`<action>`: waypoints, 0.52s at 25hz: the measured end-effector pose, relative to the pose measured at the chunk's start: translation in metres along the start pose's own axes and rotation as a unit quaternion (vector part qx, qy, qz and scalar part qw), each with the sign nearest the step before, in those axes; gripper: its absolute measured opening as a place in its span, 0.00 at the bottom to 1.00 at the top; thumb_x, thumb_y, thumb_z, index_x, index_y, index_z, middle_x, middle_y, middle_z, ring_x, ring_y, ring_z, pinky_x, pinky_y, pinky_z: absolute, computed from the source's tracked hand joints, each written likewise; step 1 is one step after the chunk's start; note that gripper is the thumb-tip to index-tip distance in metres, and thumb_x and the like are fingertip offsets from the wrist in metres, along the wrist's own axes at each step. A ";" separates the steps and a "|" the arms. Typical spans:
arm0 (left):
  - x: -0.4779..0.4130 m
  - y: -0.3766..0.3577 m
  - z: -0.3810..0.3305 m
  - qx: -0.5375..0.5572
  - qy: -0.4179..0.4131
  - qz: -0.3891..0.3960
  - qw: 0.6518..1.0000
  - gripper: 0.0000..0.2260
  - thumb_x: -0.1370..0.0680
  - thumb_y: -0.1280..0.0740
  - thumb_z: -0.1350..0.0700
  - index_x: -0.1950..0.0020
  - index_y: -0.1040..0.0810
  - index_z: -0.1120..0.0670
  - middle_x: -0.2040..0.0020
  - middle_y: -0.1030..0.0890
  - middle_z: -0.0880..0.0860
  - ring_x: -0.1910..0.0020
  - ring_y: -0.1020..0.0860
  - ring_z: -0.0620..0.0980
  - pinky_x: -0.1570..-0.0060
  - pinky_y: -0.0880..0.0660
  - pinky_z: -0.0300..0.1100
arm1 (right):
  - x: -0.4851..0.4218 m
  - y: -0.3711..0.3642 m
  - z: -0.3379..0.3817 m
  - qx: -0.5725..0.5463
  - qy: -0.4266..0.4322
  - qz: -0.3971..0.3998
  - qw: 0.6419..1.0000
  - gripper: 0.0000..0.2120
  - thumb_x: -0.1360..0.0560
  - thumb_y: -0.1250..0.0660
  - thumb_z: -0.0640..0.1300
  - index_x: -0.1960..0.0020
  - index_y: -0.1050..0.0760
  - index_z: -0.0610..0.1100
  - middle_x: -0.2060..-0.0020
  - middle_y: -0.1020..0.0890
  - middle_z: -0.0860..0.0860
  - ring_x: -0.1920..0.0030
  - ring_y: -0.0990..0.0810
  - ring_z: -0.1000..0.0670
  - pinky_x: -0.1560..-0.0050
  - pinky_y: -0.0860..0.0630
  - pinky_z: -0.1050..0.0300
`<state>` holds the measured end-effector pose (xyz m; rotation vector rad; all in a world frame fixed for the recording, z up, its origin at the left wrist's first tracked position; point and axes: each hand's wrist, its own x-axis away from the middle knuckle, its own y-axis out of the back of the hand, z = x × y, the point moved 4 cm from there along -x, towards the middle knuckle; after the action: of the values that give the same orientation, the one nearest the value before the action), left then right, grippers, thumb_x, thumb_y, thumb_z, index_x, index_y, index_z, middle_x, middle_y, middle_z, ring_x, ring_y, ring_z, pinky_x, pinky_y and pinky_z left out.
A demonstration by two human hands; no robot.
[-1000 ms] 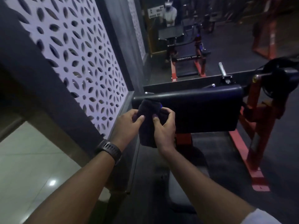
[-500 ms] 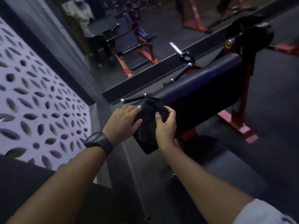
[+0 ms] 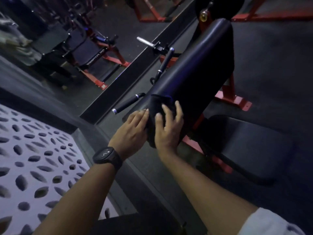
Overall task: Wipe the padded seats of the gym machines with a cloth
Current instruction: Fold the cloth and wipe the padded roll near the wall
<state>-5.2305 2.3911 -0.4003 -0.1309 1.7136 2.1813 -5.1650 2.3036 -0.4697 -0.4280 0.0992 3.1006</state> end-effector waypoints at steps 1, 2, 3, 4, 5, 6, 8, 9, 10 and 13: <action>0.004 -0.003 0.000 -0.010 -0.025 -0.011 1.000 0.21 0.26 0.30 0.66 0.36 0.26 0.74 0.38 0.22 0.69 0.36 0.28 0.64 0.34 0.29 0.57 | 0.014 -0.008 -0.002 0.044 0.014 0.034 0.998 0.23 0.20 0.38 0.52 0.29 0.26 0.42 0.24 0.36 0.38 0.26 0.36 0.41 0.25 0.43 0.58; 0.007 -0.007 0.002 -0.017 -0.041 -0.012 0.999 0.22 0.25 0.31 0.65 0.34 0.27 0.74 0.36 0.23 0.70 0.32 0.30 0.64 0.30 0.32 0.56 | 0.023 -0.014 -0.004 0.084 0.021 0.060 0.994 0.26 0.19 0.40 0.55 0.24 0.31 0.45 0.21 0.41 0.40 0.23 0.39 0.40 0.24 0.42 0.51; 0.009 -0.011 0.006 -0.023 -0.051 -0.004 0.998 0.23 0.24 0.33 0.64 0.32 0.29 0.74 0.33 0.25 0.70 0.28 0.33 0.64 0.26 0.36 0.54 | 0.025 -0.016 -0.009 0.112 0.030 0.071 0.991 0.28 0.19 0.41 0.57 0.22 0.35 0.47 0.20 0.44 0.41 0.22 0.41 0.38 0.25 0.39 0.46; 0.010 -0.016 0.011 -0.027 -0.054 0.010 0.998 0.24 0.23 0.35 0.62 0.30 0.31 0.73 0.30 0.27 0.70 0.25 0.35 0.64 0.23 0.40 0.53 | 0.023 -0.017 -0.013 0.134 0.048 0.069 0.987 0.29 0.19 0.42 0.57 0.21 0.38 0.49 0.19 0.46 0.41 0.23 0.40 0.38 0.27 0.36 0.43; 0.010 -0.019 0.017 -0.024 -0.050 0.024 0.998 0.27 0.23 0.36 0.60 0.27 0.33 0.72 0.27 0.30 0.69 0.22 0.38 0.63 0.21 0.43 0.53 | 0.015 -0.016 -0.016 0.150 0.075 0.063 0.984 0.29 0.20 0.41 0.56 0.21 0.38 0.50 0.19 0.46 0.41 0.24 0.38 0.37 0.30 0.32 0.42; 0.010 -0.022 0.021 -0.018 -0.044 0.037 0.998 0.29 0.23 0.37 0.58 0.25 0.35 0.69 0.24 0.34 0.67 0.21 0.41 0.62 0.20 0.45 0.53 | 0.006 -0.016 -0.019 0.158 0.091 0.053 0.982 0.29 0.21 0.40 0.55 0.21 0.38 0.51 0.20 0.45 0.40 0.25 0.36 0.37 0.33 0.29 0.42; 0.008 -0.029 0.024 -0.017 -0.029 0.047 0.998 0.32 0.24 0.39 0.55 0.22 0.38 0.65 0.21 0.39 0.63 0.19 0.45 0.59 0.20 0.48 0.53 | -0.001 -0.018 -0.023 0.131 0.037 0.009 0.991 0.29 0.22 0.37 0.52 0.22 0.35 0.51 0.20 0.43 0.41 0.27 0.34 0.38 0.35 0.27 0.45; 0.008 -0.031 0.023 -0.023 -0.019 0.040 0.999 0.33 0.25 0.40 0.53 0.21 0.39 0.64 0.20 0.40 0.62 0.19 0.47 0.58 0.19 0.51 0.53 | 0.005 -0.020 -0.023 0.103 -0.030 -0.025 0.994 0.28 0.22 0.36 0.51 0.23 0.34 0.50 0.20 0.42 0.41 0.27 0.33 0.39 0.35 0.28 0.46; 0.008 -0.033 0.021 -0.029 -0.009 0.027 0.999 0.33 0.25 0.41 0.53 0.21 0.39 0.63 0.20 0.42 0.61 0.19 0.48 0.57 0.19 0.54 0.52 | 0.016 -0.021 -0.022 0.082 -0.096 -0.052 0.991 0.28 0.22 0.36 0.50 0.23 0.33 0.48 0.20 0.41 0.41 0.27 0.33 0.39 0.33 0.30 0.48; 0.011 -0.039 0.020 -0.039 -0.009 -0.004 0.999 0.33 0.25 0.41 0.52 0.21 0.39 0.63 0.19 0.43 0.60 0.18 0.52 0.55 0.20 0.59 0.52 | 0.049 -0.026 -0.026 0.093 -0.073 -0.021 0.993 0.30 0.22 0.39 0.52 0.21 0.38 0.47 0.20 0.43 0.41 0.25 0.35 0.39 0.31 0.34 0.50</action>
<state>-5.2250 2.4203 -0.4344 -0.1371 1.6159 2.2388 -5.2047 2.3278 -0.5096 -0.1935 0.3673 3.0325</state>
